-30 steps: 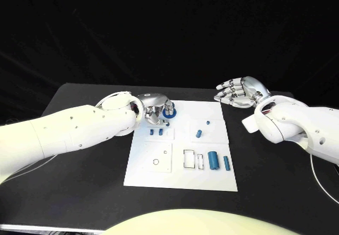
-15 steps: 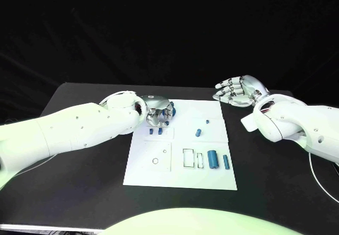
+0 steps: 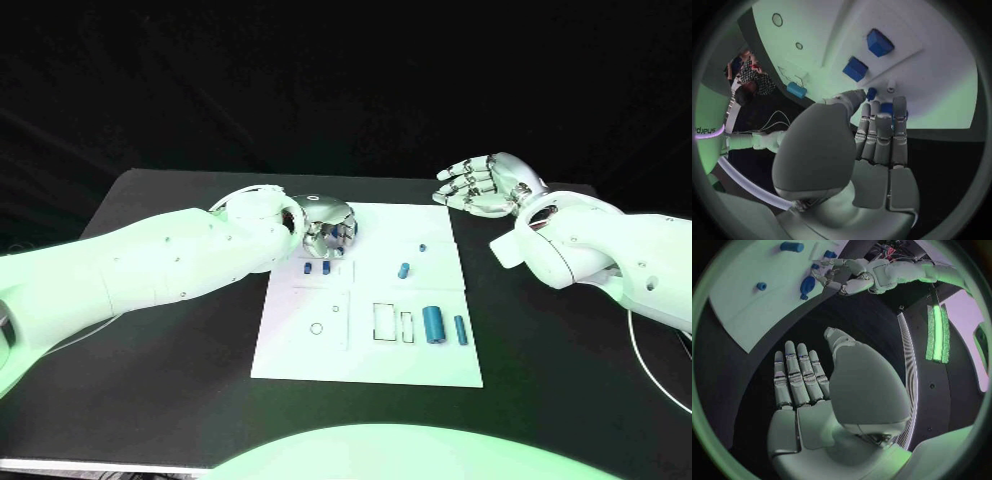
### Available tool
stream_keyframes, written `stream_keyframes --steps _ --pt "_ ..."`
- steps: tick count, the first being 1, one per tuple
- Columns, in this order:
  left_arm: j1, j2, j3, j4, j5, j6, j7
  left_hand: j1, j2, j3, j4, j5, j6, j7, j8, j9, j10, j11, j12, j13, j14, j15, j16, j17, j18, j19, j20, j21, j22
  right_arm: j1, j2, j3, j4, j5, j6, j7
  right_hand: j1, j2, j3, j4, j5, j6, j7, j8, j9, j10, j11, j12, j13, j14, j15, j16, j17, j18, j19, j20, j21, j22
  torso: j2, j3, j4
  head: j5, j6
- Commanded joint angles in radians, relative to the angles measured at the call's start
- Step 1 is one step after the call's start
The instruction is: Assemble the parts on the task board
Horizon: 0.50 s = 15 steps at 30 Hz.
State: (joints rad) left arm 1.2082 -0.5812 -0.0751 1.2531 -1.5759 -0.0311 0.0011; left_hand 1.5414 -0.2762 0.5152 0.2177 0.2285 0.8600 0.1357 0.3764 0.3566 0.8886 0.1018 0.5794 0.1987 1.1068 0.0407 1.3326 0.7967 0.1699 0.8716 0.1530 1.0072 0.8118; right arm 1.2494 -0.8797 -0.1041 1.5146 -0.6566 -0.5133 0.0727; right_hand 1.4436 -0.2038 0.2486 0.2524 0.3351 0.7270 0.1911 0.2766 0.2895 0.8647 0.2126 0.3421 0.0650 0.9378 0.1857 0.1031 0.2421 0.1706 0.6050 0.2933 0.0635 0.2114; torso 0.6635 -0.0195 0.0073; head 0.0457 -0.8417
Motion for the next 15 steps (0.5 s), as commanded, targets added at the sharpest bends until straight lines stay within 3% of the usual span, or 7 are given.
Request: stream_keyframes --steps 1,15 --pt "-0.001 0.007 0.0 -0.007 -0.011 0.019 -0.003 0.004 0.005 0.009 -0.001 -0.005 0.011 0.003 -0.003 -0.002 0.008 0.002 -0.005 -0.002 0.01 0.001 0.008 0.004 0.014 0.0 -0.006 0.009 0.005 0.0 0.0 0.0 0.002 -0.009 0.01 0.014 -0.001 0.006 -0.004 0.0 0.005 0.005 0.088 -0.004 -0.001 0.004 0.005 -0.004 -0.001 -0.006 0.0 -0.003 -0.002 -0.003 -0.005 -0.002 -0.003 -0.001 0.001 0.0002 0.0002 -0.002 -0.001" --pt "-0.001 0.022 -0.001 -0.034 -0.016 0.054 -0.014 0.003 0.008 0.021 -0.014 -0.008 0.024 0.003 -0.005 -0.006 0.011 0.002 -0.013 -0.006 0.014 0.0 0.016 0.005 0.012 0.002 -0.008 0.023 0.018 0.0 0.0 0.0 0.003 -0.009 0.011 0.014 -0.002 0.007 -0.003 0.001 0.007 0.005 0.088 -0.004 -0.002 0.004 0.005 -0.005 -0.001 -0.006 0.0 -0.004 -0.004 -0.003 -0.007 -0.002 -0.003 -0.003 0.0 0.0003 0.001 -0.006 -0.008"
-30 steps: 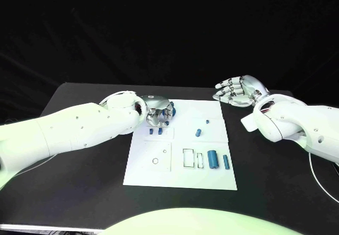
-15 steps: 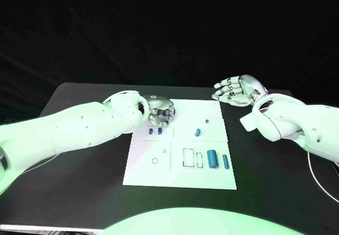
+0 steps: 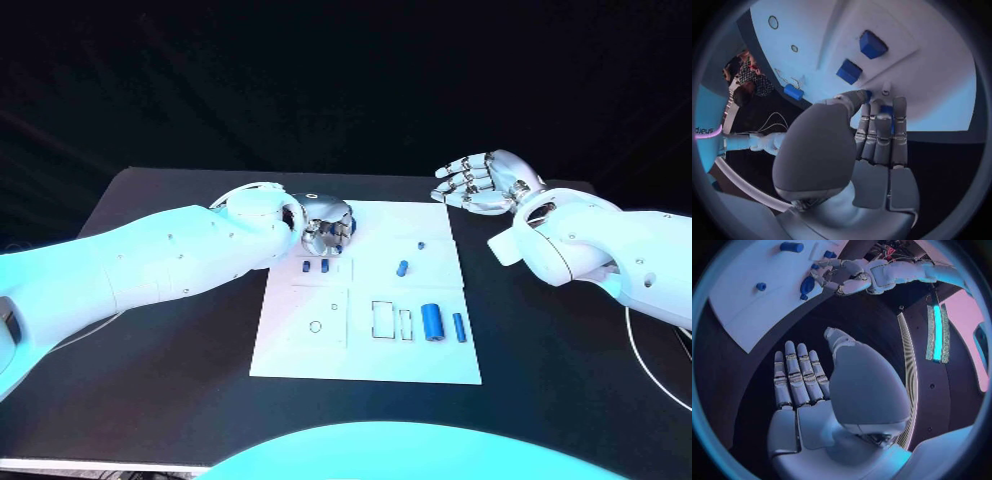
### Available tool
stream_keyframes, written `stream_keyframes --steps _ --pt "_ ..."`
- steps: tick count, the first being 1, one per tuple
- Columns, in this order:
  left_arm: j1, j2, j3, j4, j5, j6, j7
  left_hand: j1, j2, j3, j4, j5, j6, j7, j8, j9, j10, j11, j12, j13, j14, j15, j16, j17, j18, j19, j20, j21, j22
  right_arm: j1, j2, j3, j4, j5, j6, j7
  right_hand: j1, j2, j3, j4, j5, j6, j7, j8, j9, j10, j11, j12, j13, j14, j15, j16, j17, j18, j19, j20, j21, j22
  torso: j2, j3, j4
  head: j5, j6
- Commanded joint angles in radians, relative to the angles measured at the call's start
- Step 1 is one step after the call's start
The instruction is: Assemble the parts on the task board
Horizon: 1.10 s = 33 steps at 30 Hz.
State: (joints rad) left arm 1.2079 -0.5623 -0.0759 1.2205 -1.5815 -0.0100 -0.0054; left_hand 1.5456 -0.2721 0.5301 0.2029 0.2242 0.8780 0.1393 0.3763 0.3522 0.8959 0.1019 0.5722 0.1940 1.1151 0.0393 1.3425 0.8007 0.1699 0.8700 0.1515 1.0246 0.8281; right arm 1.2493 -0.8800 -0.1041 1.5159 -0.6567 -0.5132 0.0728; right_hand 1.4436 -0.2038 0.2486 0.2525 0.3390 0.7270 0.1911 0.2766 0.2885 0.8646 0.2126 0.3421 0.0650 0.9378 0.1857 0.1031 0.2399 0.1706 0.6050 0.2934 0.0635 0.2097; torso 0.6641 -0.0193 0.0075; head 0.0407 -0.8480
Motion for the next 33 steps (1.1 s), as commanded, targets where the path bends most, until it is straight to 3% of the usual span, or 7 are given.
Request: stream_keyframes --steps 1,18,33 --pt "-0.001 0.003 0.0 -0.002 -0.01 0.035 -0.008 -0.002 0.003 0.007 0.0 -0.004 0.006 0.0 -0.005 -0.002 0.003 0.002 -0.007 -0.002 0.007 0.002 0.007 0.002 0.012 0.005 -0.006 0.007 0.004 0.0 0.0 0.0 0.002 -0.009 0.011 0.014 -0.002 0.007 -0.003 0.001 0.003 0.005 0.088 -0.004 -0.001 0.004 0.005 -0.005 -0.001 -0.006 0.0 -0.004 -0.001 -0.003 -0.007 -0.002 -0.003 -0.001 -0.001 -0.0001 0.001 -0.001 -0.002" --pt "-0.001 0.012 -0.002 -0.011 -0.011 0.033 0.006 -0.015 0.018 0.023 -0.022 -0.009 0.038 -0.003 -0.005 -0.006 0.037 -0.005 -0.014 -0.007 0.054 -0.003 0.045 0.055 0.002 0.047 -0.008 0.061 0.067 0.0 0.0 0.0 0.004 -0.009 0.011 0.013 -0.002 0.007 -0.003 0.001 0.003 0.005 0.088 -0.004 -0.001 0.004 0.005 -0.005 -0.001 -0.006 0.0 -0.004 -0.001 -0.003 -0.007 -0.002 -0.003 -0.001 0.0 -0.0006 0.0003 -0.005 -0.005" --pt "-0.001 0.016 -0.006 -0.017 -0.008 0.048 0.007 -0.026 0.018 0.026 -0.027 -0.01 0.038 -0.002 -0.013 -0.009 0.045 -0.007 -0.023 -0.01 0.066 -0.005 0.054 0.066 -0.001 0.058 -0.011 0.075 0.083 0.0 0.001 0.0 0.006 -0.009 0.011 0.012 -0.002 0.009 -0.003 0.001 0.004 0.006 0.088 -0.004 -0.002 0.004 0.005 -0.005 -0.001 -0.006 0.0 -0.004 -0.003 -0.003 -0.008 -0.002 -0.003 -0.003 -0.001 -0.0003 0.0009 -0.008 -0.008"
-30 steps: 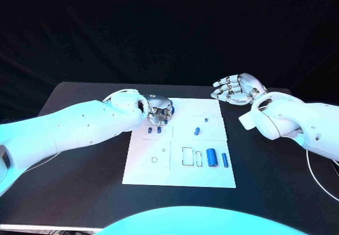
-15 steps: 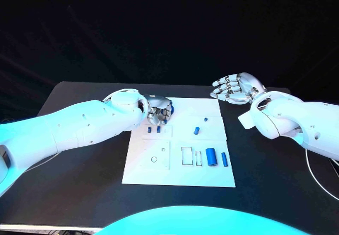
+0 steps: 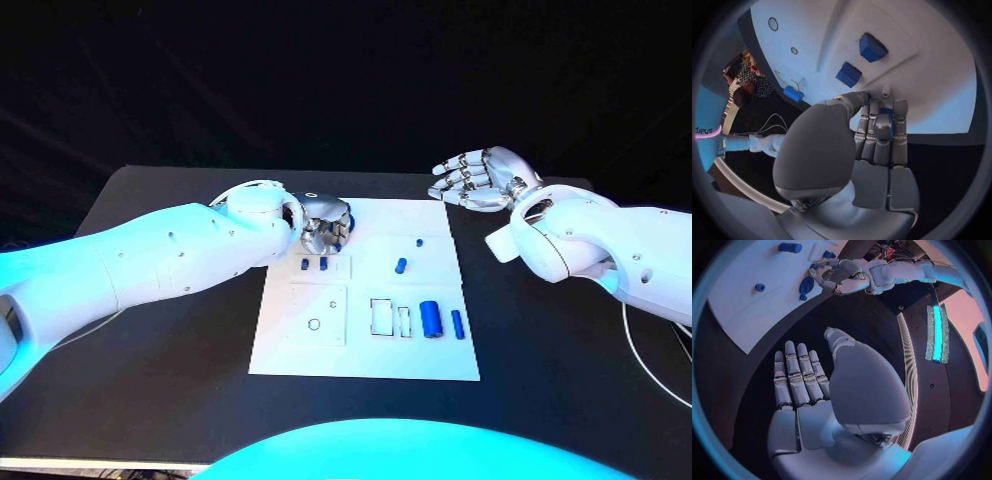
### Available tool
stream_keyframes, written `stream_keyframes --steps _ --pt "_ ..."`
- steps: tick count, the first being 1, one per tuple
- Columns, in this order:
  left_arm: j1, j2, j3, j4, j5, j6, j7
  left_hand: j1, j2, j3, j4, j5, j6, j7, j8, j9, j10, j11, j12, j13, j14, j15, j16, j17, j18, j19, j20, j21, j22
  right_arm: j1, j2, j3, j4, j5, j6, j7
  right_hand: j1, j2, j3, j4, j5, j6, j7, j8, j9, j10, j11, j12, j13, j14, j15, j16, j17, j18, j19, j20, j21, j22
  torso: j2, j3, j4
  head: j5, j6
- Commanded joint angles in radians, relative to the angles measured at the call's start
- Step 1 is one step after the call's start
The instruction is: Assemble the parts on the task board
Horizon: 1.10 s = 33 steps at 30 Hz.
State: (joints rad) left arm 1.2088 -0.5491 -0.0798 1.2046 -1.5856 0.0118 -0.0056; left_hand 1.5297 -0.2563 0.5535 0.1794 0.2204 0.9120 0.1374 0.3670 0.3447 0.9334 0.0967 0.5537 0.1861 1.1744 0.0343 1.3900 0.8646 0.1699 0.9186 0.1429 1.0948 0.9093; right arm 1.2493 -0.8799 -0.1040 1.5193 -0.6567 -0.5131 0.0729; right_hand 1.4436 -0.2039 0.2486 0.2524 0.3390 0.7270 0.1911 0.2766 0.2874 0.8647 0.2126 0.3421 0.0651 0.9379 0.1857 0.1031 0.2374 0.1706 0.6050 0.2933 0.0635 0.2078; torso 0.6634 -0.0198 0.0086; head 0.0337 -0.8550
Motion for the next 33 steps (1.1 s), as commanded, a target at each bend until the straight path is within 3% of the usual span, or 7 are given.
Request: stream_keyframes --steps 1,12,18,22,29,33 --pt "-0.002 0.003 -0.003 -0.001 -0.004 0.027 0.007 -0.01 0.004 0.004 -0.005 -0.006 0.006 0.0 -0.004 -0.001 0.012 -0.002 -0.005 -0.002 0.01 0.0 0.009 0.006 -0.002 0.012 -0.002 0.007 0.006 0.0 0.001 0.0 0.002 -0.009 0.011 0.012 -0.002 0.009 -0.003 0.001 0.004 0.006 0.088 -0.004 -0.001 0.004 0.005 -0.005 -0.001 -0.006 0.0 -0.004 -0.001 -0.003 -0.008 -0.002 -0.003 -0.001 0.0 0.0 -0.0004 0.0 -0.001" --pt "-0.003 0.003 -0.004 -0.002 -0.002 -0.023 0.01 -0.01 0.042 0.03 -0.064 -0.008 0.081 -0.003 0.0 0.015 0.115 -0.031 -0.028 0.002 0.127 -0.026 0.065 0.15 -0.025 0.119 -0.025 0.106 0.122 0.0 0.001 0.0 0.003 -0.009 0.012 0.012 -0.001 0.009 -0.003 0.001 0.005 0.007 0.088 -0.003 -0.001 0.005 0.005 -0.005 -0.001 -0.005 0.0 -0.004 -0.002 -0.003 -0.009 -0.002 -0.003 -0.002 -0.001 0.0002 0.0002 -0.001 0.001" --pt "-0.005 -0.011 -0.003 0.009 0.022 -0.04 0.012 -0.039 0.04 0.029 -0.062 -0.008 0.085 -0.004 -0.01 0.018 0.121 -0.029 -0.051 0.0 0.136 -0.026 0.067 0.152 -0.027 0.126 -0.026 0.111 0.127 0.0 0.002 0.0 0.001 -0.009 0.012 0.013 -0.001 0.009 -0.002 0.002 0.005 0.007 0.087 -0.003 -0.001 0.005 0.005 -0.005 -0.001 -0.005 0.0 -0.004 -0.002 -0.003 -0.009 -0.002 -0.003 -0.002 -0.002 -0.0003 0.0003 -0.001 0.006" --pt "-0.006 -0.03 0.006 0.027 0.05 -0.042 0.011 -0.047 0.038 0.028 -0.06 -0.009 0.086 -0.004 -0.012 0.018 0.122 -0.028 -0.057 -0.001 0.137 -0.026 0.067 0.153 -0.027 0.127 -0.025 0.11 0.128 0.0 0.002 0.0 -0.002 -0.009 0.013 0.013 -0.001 0.009 -0.002 0.002 0.005 0.007 0.087 -0.003 -0.001 0.005 0.005 -0.005 -0.001 -0.005 0.0 -0.004 -0.002 -0.003 -0.009 -0.002 -0.003 -0.002 -0.003 -0.0005 0.0015 0.0 0.01" --pt "-0.005 -0.076 0.034 0.067 0.099 -0.024 -0.006 -0.051 0.036 0.028 -0.061 -0.008 0.084 -0.004 -0.017 0.019 0.123 -0.027 -0.066 -0.002 0.138 -0.025 0.067 0.152 -0.028 0.131 -0.024 0.112 0.131 0.0 0.001 0.0 -0.006 -0.009 0.015 0.014 -0.001 0.009 -0.002 0.002 0.005 0.007 0.087 -0.003 -0.001 0.005 0.005 -0.005 -0.001 -0.005 0.0 -0.004 -0.002 -0.003 -0.009 -0.002 -0.003 -0.002 -0.004 0.0006 0.0053 0.003 0.014" --pt "-0.005 -0.099 0.045 0.087 0.111 -0.022 -0.011 -0.055 0.034 0.028 -0.061 -0.009 0.084 -0.003 -0.02 0.019 0.123 -0.026 -0.072 -0.003 0.138 -0.024 0.066 0.15 -0.028 0.13 -0.024 0.11 0.129 0.0 -0.001 0.0 -0.007 -0.009 0.016 0.015 -0.001 0.01 -0.002 0.002 0.006 0.009 0.087 -0.002 -0.002 0.006 0.005 -0.005 -0.001 -0.004 -0.001 -0.004 -0.004 -0.003 -0.01 -0.002 -0.003 -0.004 -0.006 0.0004 0.0094 0.002 0.013"
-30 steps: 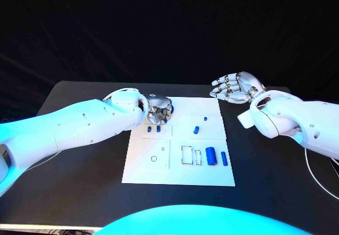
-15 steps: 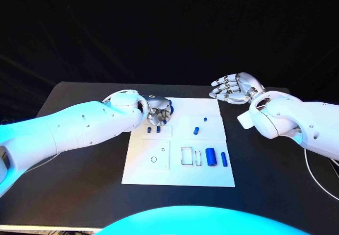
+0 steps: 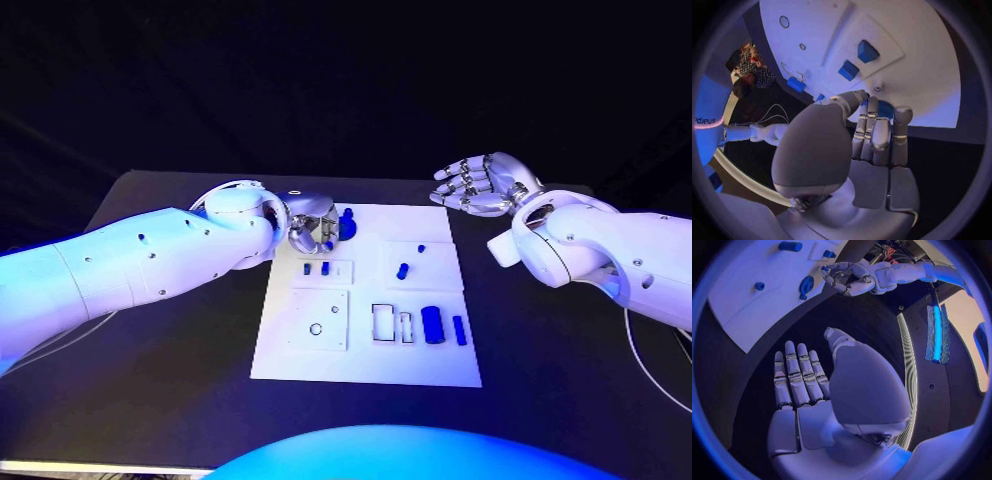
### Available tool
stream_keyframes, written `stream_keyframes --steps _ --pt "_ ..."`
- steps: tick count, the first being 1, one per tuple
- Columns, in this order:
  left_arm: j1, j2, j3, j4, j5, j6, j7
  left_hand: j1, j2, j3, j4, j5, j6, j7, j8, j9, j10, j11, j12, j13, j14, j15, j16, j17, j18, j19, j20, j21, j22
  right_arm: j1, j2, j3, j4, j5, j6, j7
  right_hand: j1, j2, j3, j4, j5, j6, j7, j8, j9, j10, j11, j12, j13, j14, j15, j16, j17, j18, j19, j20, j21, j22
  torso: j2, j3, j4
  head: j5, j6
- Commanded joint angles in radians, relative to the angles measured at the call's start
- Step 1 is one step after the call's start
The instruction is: Assemble the parts on the task board
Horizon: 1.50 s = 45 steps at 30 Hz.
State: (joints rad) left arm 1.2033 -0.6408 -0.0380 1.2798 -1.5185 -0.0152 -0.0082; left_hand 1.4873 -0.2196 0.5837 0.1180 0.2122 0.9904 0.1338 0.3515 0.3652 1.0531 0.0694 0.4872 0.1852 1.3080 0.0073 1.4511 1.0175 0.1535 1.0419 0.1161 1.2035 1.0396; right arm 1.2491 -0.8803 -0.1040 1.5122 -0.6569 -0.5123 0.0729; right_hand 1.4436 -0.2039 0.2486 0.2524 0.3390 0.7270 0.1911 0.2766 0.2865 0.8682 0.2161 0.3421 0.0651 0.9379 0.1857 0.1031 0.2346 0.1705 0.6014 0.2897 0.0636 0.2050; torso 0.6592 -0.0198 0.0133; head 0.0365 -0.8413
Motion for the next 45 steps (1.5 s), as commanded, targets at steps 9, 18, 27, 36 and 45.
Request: stream_keyframes --steps 9,18,27,36,45 --pt "0.0 -0.029 0.01 0.004 0.048 0.008 -0.015 -0.016 -0.004 -0.003 0.001 -0.001 0.005 0.001 -0.006 -0.001 0.004 0.002 -0.008 -0.002 0.004 0.003 0.004 -0.004 -0.012 0.007 0.003 0.001 -0.001 -0.002 -0.001 0.0 -0.002 -0.009 0.016 0.014 -0.002 0.011 -0.002 0.003 0.006 0.009 0.087 -0.002 -0.001 0.003 0.001 -0.005 -0.001 -0.004 0.0 -0.005 -0.002 -0.003 -0.007 0.002 -0.003 -0.002 -0.001 0.0005 0.0042 0.001 -0.001" --pt "-0.001 -0.028 0.01 -0.014 0.045 0.01 -0.015 -0.016 -0.004 -0.002 0.0 -0.001 0.005 0.001 -0.007 -0.001 0.005 0.002 -0.012 -0.002 0.003 0.004 0.004 -0.006 -0.011 0.006 0.004 0.0 -0.003 -0.004 0.001 0.0 -0.003 -0.009 0.017 0.014 -0.002 0.011 -0.002 0.003 0.006 0.009 0.087 -0.002 -0.001 0.003 0.001 -0.005 -0.001 -0.004 0.0 -0.005 -0.002 -0.003 -0.007 0.002 -0.003 -0.002 0.0 0.0004 0.0019 0.004 -0.004" --pt "-0.001 -0.02 0.01 -0.02 0.045 0.019 -0.01 -0.019 -0.005 -0.002 0.0 -0.002 0.006 0.001 -0.008 0.0 0.007 0.003 -0.015 -0.002 0.002 0.004 0.003 -0.008 -0.011 0.006 0.004 -0.001 -0.003 -0.005 0.001 0.0 -0.002 -0.009 0.017 0.013 -0.002 0.011 -0.002 0.003 0.006 0.009 0.087 -0.002 -0.001 0.003 0.001 -0.005 -0.001 -0.004 0.0 -0.005 -0.002 -0.003 -0.007 0.002 -0.003 -0.002 -0.001 0.0011 0.0023 0.002 -0.008" --pt "-0.006 -0.008 0.008 -0.032 0.045 0.026 -0.005 -0.02 -0.005 -0.003 0.0 -0.003 0.007 0.001 -0.009 0.0 0.008 0.003 -0.016 -0.002 0.002 0.004 0.003 -0.008 -0.011 0.006 0.004 -0.001 -0.003 -0.005 0.001 0.0 -0.001 -0.009 0.017 0.013 -0.003 0.012 -0.001 0.003 0.007 0.009 0.087 -0.002 -0.002 0.003 0.001 -0.006 -0.001 -0.005 0.0 -0.005 -0.003 -0.003 -0.008 0.002 -0.003 -0.003 -0.001 0.0005 0.0027 0.0 -0.009" --pt "-0.008 -0.001 0.007 -0.035 0.05 0.033 -0.003 -0.02 -0.005 -0.003 0.0 -0.005 0.008 0.001 -0.009 0.0 0.009 0.003 -0.018 -0.002 0.001 0.004 0.003 -0.01 -0.01 0.003 0.005 -0.003 -0.006 -0.005 0.001 0.0 -0.001 -0.009 0.017 0.013 -0.003 0.012 -0.001 0.003 0.007 0.009 0.087 -0.002 -0.002 0.003 0.001 -0.006 -0.001 -0.005 0.0 -0.005 -0.003 -0.003 -0.008 0.002 -0.003 -0.003 -0.001 0.0002 0.0033 -0.002 -0.013"
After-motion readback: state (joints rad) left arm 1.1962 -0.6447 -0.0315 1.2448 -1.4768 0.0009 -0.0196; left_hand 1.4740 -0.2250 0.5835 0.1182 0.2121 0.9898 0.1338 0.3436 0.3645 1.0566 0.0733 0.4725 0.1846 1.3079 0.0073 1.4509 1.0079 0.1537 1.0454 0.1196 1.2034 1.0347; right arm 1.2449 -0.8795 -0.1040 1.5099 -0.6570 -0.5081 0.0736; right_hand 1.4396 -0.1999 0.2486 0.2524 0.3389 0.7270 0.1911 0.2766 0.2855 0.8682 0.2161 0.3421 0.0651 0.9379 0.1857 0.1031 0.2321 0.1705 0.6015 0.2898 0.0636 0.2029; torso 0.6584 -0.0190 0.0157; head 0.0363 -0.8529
